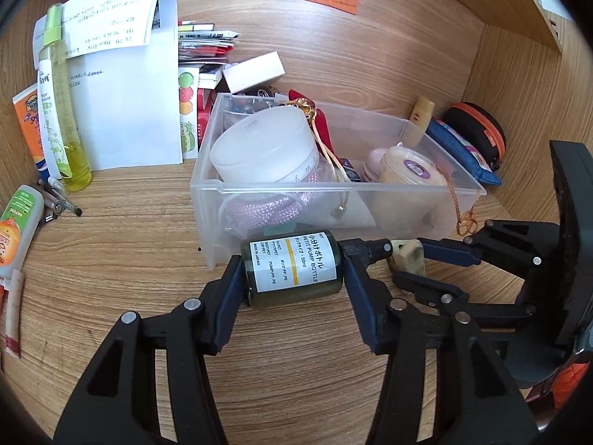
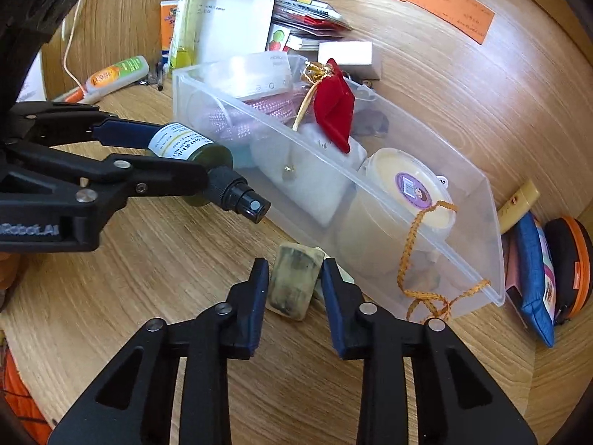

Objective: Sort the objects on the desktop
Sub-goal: 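Grasp the dark green spray bottle with the left tool while the right tool grasps the cream tile, then carry the green bottle and the cream tile over the clear bin, then open the left tool to drop the green bottle while the right tool releases the cream tile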

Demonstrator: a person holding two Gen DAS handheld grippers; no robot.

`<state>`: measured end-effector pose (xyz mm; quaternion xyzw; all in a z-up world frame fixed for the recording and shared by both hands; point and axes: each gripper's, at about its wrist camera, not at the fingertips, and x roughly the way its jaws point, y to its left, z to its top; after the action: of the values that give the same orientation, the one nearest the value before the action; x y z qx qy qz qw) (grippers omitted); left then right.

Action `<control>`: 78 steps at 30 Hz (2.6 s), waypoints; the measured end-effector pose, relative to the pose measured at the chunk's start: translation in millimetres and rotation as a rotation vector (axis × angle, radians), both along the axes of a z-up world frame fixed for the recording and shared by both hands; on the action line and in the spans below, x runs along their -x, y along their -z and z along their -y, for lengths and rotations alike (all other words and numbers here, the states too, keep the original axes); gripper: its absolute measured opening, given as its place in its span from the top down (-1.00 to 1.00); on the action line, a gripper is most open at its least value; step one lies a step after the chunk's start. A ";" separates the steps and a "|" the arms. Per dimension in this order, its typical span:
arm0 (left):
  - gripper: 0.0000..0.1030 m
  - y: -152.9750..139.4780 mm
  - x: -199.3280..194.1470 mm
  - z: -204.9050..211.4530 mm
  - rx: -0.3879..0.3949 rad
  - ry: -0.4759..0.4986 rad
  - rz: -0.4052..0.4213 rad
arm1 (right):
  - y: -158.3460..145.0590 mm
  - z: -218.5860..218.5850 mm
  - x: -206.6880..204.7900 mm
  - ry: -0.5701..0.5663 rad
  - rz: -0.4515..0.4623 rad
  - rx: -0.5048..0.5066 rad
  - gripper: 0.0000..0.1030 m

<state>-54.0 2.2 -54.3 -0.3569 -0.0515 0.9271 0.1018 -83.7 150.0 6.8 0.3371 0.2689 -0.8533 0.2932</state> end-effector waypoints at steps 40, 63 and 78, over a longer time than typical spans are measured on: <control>-0.04 -85.6 84.7 10.3 0.067 -0.069 -0.171 | -110.2 -34.3 94.6 0.140 -0.085 0.378 0.54; -0.01 -33.9 111.3 -12.7 0.167 -0.041 -0.087 | -52.5 -52.0 150.0 0.389 -0.054 0.262 0.53; -0.06 -29.2 104.8 -19.7 0.218 -0.040 -0.112 | -56.1 -49.8 148.9 0.383 -0.068 0.245 0.28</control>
<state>-158.8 21.9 -25.1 -0.3126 0.0484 0.9475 0.0467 -232.6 199.8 62.9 0.3150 0.1041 -0.9305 0.1556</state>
